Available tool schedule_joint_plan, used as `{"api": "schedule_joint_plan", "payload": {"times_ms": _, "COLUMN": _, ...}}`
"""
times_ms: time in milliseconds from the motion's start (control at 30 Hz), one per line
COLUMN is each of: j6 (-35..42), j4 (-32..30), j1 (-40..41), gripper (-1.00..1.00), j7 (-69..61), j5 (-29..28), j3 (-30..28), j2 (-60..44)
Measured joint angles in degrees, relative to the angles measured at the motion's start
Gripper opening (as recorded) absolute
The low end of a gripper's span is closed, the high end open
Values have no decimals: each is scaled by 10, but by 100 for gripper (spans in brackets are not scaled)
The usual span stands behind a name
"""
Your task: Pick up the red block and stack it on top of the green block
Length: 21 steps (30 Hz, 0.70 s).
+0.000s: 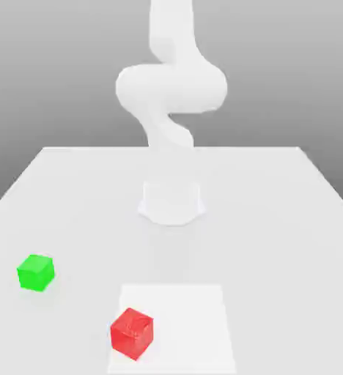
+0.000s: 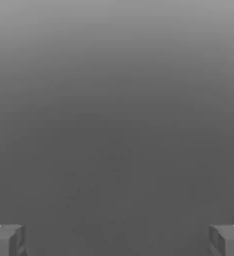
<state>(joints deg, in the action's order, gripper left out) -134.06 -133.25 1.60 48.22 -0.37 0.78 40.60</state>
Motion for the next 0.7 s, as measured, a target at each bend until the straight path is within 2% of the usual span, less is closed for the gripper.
{"api": "schedule_joint_plan", "payload": {"times_ms": 467, "j6": -129, "j4": -83, "j1": 66, "gripper": 0, "j7": 138, "j5": -26, "j3": 19, "j2": -295}}
{"api": "schedule_joint_plan", "payload": {"times_ms": 700, "j6": -193, "j4": -124, "j1": 83, "gripper": 0, "j7": 190, "j5": -17, "j3": 12, "j2": -439}}
